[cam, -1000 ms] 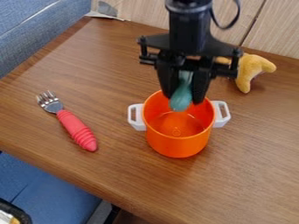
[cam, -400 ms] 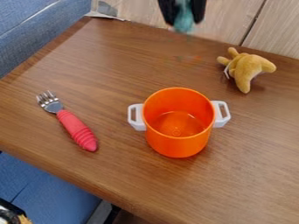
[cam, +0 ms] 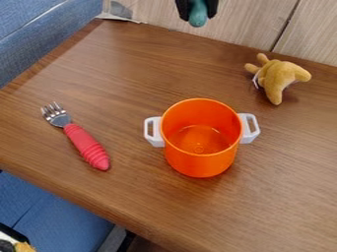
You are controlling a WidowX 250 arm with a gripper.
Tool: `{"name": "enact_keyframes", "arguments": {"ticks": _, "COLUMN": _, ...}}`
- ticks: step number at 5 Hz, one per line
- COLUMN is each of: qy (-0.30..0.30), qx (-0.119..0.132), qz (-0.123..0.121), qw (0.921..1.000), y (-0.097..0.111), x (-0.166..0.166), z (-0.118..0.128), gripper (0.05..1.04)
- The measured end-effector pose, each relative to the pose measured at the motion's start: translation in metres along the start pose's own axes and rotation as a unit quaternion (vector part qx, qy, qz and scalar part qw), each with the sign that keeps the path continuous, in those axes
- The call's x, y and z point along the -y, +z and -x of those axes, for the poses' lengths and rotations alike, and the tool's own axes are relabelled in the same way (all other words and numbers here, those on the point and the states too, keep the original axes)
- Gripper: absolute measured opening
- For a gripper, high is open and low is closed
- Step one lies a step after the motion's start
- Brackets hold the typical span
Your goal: Put the green object to the upper left of the table
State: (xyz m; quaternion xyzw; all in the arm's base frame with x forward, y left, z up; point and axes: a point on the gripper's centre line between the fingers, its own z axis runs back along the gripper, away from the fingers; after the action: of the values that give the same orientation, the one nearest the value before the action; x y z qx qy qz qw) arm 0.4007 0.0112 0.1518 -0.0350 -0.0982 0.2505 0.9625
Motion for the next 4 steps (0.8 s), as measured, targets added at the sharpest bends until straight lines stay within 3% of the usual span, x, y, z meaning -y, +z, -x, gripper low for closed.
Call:
{"name": "enact_keyframes", "arguments": {"ticks": 2, "qy": 0.036, "qx": -0.025, "qz": -0.036, "qw": 0.9984, "y": -0.056, "x": -0.024, "z": -0.033, "gripper": 0.445}}
{"name": "enact_keyframes", "arguments": {"ticks": 3, "qy": 0.048, "qx": -0.038, "qz": -0.045, "qw": 0.9971, "y": -0.075, "x": -0.030, "z": -0.042, "gripper": 0.445}}
{"name": "enact_keyframes", "arguments": {"ticks": 4, "qy": 0.053, "qx": -0.040, "qz": -0.047, "qw": 0.9967, "y": -0.076, "x": -0.029, "z": -0.042, "gripper": 0.526}}
